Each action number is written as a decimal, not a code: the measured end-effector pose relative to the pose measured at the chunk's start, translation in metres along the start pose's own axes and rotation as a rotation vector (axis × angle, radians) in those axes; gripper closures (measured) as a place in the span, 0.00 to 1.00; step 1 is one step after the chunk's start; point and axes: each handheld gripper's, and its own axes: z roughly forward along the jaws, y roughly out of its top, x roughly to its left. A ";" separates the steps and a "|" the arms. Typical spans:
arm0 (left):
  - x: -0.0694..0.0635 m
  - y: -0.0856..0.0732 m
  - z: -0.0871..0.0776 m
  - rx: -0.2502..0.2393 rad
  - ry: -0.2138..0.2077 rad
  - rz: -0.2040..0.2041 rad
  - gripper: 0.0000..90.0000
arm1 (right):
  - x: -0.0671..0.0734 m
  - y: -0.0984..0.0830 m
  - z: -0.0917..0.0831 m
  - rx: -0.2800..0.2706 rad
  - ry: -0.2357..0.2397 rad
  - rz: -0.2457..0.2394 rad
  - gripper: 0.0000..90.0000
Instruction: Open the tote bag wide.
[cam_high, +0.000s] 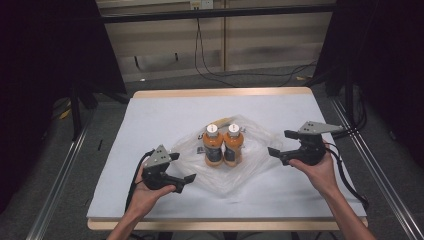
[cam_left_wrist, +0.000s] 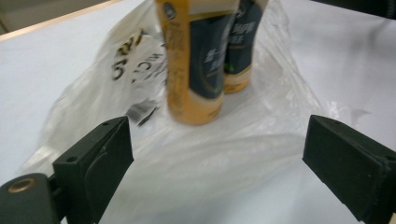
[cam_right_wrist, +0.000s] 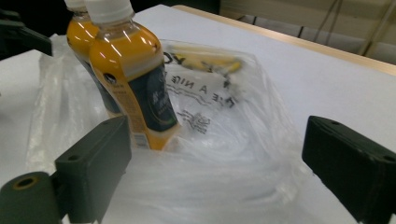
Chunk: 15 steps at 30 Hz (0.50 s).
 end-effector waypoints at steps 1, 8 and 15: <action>0.001 -0.002 -0.004 -0.005 0.009 -0.003 0.09 | 0.000 0.000 0.000 0.000 0.000 0.000 0.14; 0.009 -0.023 -0.031 0.006 0.060 -0.046 0.08 | 0.014 -0.022 -0.033 -0.010 -0.051 0.012 0.17; 0.009 -0.038 -0.050 -0.007 0.080 -0.084 0.06 | 0.016 -0.047 -0.060 -0.058 -0.138 0.029 0.24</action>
